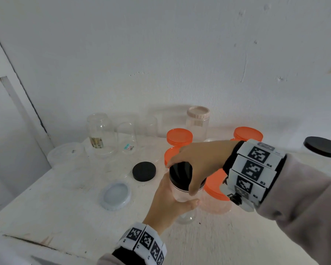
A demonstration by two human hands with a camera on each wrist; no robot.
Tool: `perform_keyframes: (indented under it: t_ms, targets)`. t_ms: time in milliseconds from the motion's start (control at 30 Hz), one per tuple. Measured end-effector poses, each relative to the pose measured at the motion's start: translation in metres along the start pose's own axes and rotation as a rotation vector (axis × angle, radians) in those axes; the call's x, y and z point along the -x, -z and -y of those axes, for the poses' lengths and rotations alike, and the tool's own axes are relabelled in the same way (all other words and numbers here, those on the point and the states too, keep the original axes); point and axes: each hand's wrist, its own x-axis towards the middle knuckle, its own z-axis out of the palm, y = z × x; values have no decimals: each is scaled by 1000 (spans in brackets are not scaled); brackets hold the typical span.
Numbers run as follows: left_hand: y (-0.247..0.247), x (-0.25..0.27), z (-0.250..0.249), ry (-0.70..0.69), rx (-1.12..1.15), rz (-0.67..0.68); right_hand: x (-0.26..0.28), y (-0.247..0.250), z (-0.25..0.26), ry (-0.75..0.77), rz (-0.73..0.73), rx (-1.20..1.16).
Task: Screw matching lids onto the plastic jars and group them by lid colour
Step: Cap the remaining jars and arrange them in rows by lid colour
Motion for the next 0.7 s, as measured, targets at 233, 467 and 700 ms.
perform_keyframes:
  t_ms: [233,467,700]
  targets:
    - [-2,-1,-1,1,-36,2,-8,-20,2,-144,-223,95]
    - [-1,2,-3,-13,22,-3,2,1,0,-10,63,-7]
    - [-2,2,-1,-14,29,5,-6,-12,0,-98,-127,61]
